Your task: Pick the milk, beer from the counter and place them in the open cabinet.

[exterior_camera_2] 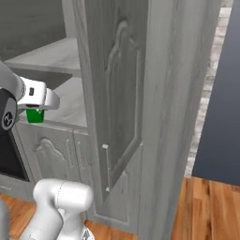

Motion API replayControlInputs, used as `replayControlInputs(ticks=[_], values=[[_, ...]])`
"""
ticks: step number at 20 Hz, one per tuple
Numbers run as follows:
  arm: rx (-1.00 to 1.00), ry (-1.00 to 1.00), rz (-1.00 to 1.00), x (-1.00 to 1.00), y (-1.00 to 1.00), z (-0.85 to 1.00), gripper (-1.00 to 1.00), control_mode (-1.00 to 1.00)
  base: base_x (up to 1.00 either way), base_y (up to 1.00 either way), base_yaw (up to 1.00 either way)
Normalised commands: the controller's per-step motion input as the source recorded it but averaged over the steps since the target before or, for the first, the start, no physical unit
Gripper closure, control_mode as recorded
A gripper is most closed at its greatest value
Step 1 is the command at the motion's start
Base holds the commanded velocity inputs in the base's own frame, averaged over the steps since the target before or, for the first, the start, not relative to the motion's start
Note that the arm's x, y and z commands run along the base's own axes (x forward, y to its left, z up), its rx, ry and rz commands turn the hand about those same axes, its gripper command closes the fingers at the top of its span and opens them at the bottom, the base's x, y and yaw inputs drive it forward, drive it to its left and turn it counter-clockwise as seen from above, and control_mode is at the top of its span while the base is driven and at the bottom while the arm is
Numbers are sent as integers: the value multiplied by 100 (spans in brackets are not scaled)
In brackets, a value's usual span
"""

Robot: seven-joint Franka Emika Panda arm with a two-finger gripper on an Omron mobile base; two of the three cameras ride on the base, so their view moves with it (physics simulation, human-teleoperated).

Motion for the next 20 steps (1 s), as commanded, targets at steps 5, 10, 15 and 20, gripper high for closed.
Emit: replayControlInputs(ticks=[5,10,15,20], values=[[0,0,0,0,0,0,100,100,-12,33,-28],[0,0,0,0,0,0,100,100,4,46,-31],[0,0,0,0,0,0,100,100,0,39,-28],[0,0,0,0,0,0,100,100,2,36,-29]])
